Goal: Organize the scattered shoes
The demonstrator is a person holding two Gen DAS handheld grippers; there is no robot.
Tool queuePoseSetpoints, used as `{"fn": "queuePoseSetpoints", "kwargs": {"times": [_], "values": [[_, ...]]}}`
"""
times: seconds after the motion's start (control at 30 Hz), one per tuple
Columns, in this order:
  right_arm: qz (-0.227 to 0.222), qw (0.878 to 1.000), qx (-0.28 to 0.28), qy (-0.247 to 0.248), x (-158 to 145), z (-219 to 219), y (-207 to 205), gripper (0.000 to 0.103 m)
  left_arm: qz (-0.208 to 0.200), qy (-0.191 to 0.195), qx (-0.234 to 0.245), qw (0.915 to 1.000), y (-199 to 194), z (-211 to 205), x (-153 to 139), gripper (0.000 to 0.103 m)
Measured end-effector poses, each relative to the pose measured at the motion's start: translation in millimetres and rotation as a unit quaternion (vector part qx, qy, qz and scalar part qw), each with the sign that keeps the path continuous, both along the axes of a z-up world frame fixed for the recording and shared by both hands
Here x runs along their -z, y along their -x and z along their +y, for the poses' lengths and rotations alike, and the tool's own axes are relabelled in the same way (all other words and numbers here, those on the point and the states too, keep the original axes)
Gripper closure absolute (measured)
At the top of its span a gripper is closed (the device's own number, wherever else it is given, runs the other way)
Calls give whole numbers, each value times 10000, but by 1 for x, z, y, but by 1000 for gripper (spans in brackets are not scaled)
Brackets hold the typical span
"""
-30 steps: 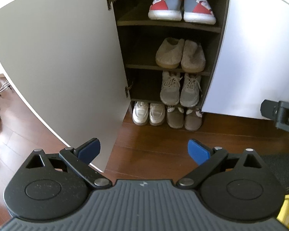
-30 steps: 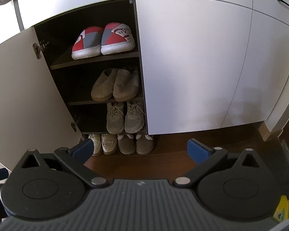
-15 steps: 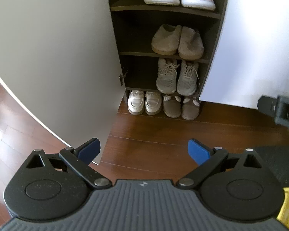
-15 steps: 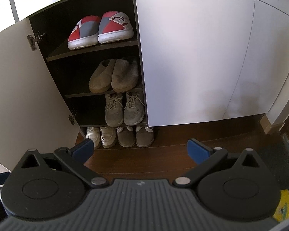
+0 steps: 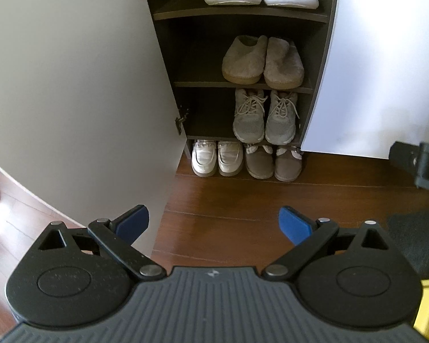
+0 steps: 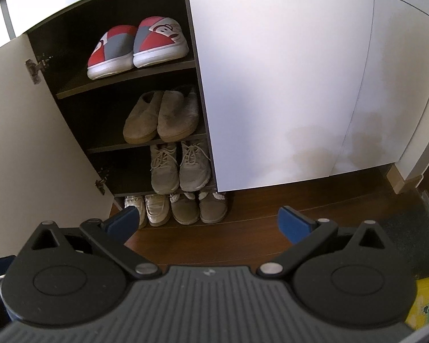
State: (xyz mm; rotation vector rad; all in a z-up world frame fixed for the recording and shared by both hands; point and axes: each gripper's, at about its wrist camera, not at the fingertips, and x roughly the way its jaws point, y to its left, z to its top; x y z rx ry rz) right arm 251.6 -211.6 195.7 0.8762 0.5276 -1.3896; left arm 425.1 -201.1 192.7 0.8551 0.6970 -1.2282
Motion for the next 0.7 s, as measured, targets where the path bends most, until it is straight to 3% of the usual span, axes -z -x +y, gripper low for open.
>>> {"fn": "queuePoseSetpoints", "kwargs": {"times": [0.17,0.5,0.7], "values": [[61,10000,5,26,3,-9,1,1,3,46,244,9997,6,-14,4,4],[134,9999,84,36,2,-17,6,1,179,69,249,9995,3,-34,1,4],[124,9998,176,19,-1,-12,10,1,242,272,306,9989,6,-36,-10,3]]}}
